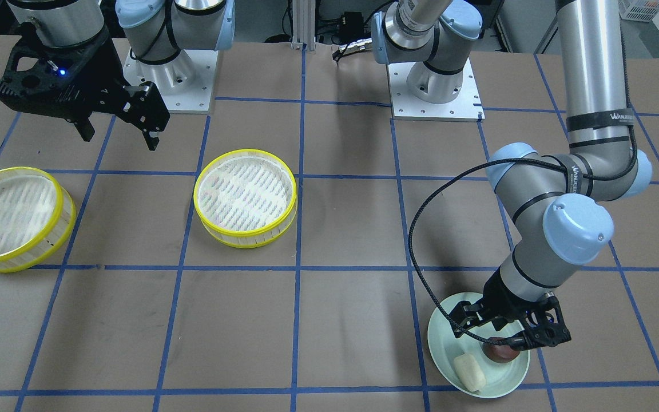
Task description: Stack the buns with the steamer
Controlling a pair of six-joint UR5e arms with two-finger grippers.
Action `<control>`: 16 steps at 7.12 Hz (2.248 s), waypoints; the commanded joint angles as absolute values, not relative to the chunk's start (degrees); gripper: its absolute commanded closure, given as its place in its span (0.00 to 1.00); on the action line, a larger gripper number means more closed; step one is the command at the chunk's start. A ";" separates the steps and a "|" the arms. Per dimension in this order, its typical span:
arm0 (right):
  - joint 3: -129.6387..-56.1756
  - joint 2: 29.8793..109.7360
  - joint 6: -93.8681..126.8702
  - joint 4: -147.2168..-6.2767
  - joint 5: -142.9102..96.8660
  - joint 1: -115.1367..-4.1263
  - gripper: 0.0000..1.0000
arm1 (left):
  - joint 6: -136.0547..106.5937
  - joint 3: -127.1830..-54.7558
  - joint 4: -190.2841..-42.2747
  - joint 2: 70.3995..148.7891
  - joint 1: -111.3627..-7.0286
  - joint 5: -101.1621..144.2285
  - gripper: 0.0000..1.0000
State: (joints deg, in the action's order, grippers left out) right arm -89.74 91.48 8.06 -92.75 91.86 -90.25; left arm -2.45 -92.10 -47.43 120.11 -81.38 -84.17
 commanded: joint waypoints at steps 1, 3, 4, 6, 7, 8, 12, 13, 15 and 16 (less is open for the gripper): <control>-89.74 91.06 7.82 -92.64 91.85 -89.48 0.00 | -3.25 -91.06 -44.74 123.56 -81.39 -82.20 0.18; -89.82 90.97 -3.62 -92.20 92.54 -82.49 0.00 | -3.25 -88.95 -44.74 125.50 -81.39 -81.65 0.26; -90.43 90.44 -10.83 -92.11 92.20 -75.22 0.00 | -3.16 -88.68 -44.74 125.86 -81.39 -81.74 0.32; -91.57 83.62 -34.86 -93.07 92.38 -60.02 0.00 | -2.99 -88.24 -44.74 126.47 -81.39 -81.82 0.95; -92.63 79.76 -40.63 -97.69 92.63 -54.29 0.00 | -2.73 -88.24 -44.74 126.47 -81.39 -81.83 1.00; -95.07 75.37 -49.57 -106.09 92.64 -50.75 0.00 | -2.90 -88.16 -44.74 126.47 -81.39 -81.74 1.00; -99.66 63.82 -58.88 -120.14 92.37 -43.33 0.28 | -6.57 -88.50 -50.25 119.55 -82.97 -82.09 1.00; -99.67 63.55 -60.02 -121.02 93.07 -43.33 0.54 | -10.25 -89.20 -54.71 116.92 -85.41 -82.00 1.00; -99.67 63.72 -59.77 -120.76 93.52 -43.33 1.00 | -20.50 -89.30 -61.94 113.39 -93.47 -81.83 1.00; -99.67 63.81 -59.77 -120.76 93.43 -43.33 1.00 | -23.87 -89.30 -63.96 112.16 -97.08 -81.74 1.00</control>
